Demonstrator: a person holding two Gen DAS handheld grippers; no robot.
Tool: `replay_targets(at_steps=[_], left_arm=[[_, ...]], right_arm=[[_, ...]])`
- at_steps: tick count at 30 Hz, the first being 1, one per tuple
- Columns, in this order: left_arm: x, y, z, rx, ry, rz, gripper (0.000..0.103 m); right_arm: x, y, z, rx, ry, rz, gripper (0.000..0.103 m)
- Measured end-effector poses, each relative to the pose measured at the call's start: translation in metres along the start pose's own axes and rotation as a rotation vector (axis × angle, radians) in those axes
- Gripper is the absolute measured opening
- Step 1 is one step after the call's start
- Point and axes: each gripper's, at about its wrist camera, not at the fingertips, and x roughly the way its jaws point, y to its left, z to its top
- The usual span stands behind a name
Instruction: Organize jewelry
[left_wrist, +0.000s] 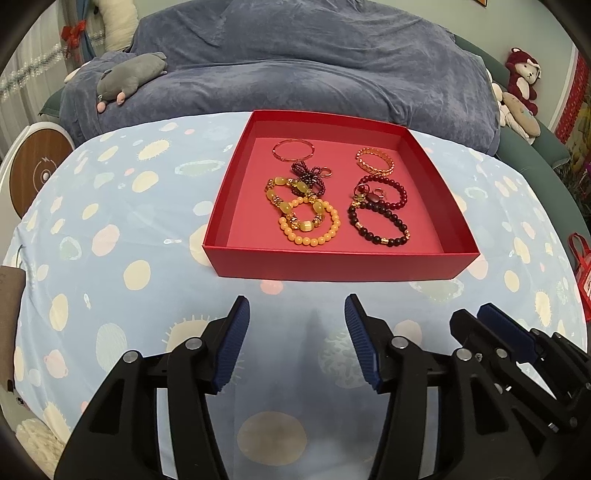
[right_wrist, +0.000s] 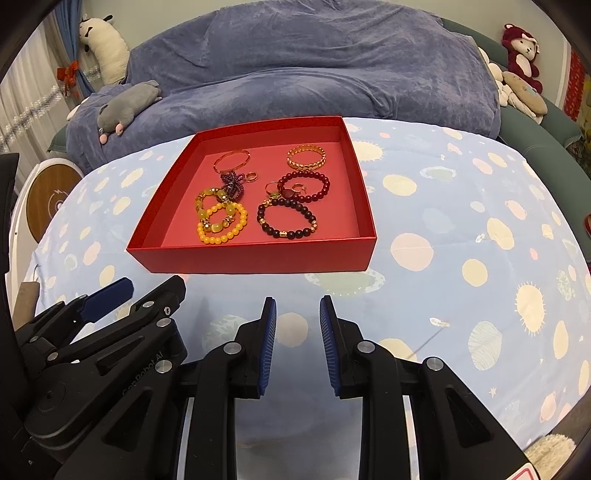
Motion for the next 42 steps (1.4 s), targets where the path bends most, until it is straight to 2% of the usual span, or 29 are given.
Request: replay_targets(at_steps=[6,10,13,21,29,35,37,42], left_arm=[[0.000,0.008,0.004,-0.029,-0.013,0.033,0.071],[-0.001,0.014,0.008,-0.039,-0.024,0.062,0.084],[-0.002,0.018,0.010,-0.050,-0.028,0.064,0.088],[-0.003,0.019,0.011,-0.053,-0.032,0.085,0.094],[0.000,0.021,0.010,-0.042,-0.027,0.106,0.095],[0.001,0.023,0.008,-0.047,-0.023,0.111,0.095],[0.001,0.025,0.008,-0.054,-0.023,0.112,0.095],[0.004,0.028,0.007,-0.062,-0.017,0.106,0.095]], right_arm=[[-0.002,-0.012,0.002,0.033,-0.018,-0.040,0.057],[-0.003,-0.015,0.004,0.038,-0.032,-0.054,0.068],[-0.004,-0.017,0.005,0.051,-0.043,-0.057,0.075],[-0.004,-0.019,0.004,0.065,-0.049,-0.061,0.083],[-0.001,-0.017,0.004,0.034,-0.058,-0.061,0.084],[0.000,-0.017,0.002,0.047,-0.056,-0.069,0.089],[0.001,-0.017,0.002,0.051,-0.054,-0.072,0.096],[0.001,-0.017,0.002,0.051,-0.050,-0.070,0.096]])
